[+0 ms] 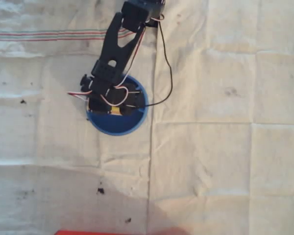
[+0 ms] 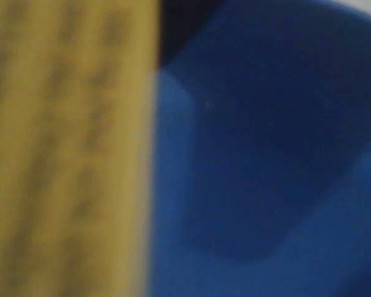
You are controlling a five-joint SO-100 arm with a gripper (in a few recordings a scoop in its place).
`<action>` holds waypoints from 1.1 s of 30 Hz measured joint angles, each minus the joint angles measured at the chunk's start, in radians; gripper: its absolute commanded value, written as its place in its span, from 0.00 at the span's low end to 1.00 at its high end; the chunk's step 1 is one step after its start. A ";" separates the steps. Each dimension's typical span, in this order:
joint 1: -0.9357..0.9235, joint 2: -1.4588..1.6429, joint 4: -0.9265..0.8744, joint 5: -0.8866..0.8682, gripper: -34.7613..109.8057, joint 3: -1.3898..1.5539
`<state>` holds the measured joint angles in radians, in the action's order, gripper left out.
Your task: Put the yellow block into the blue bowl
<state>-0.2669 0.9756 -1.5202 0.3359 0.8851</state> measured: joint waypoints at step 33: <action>0.081 0.959 -0.310 0.000 0.24 0.383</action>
<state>-0.1856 1.9343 -1.8300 0.3359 1.2686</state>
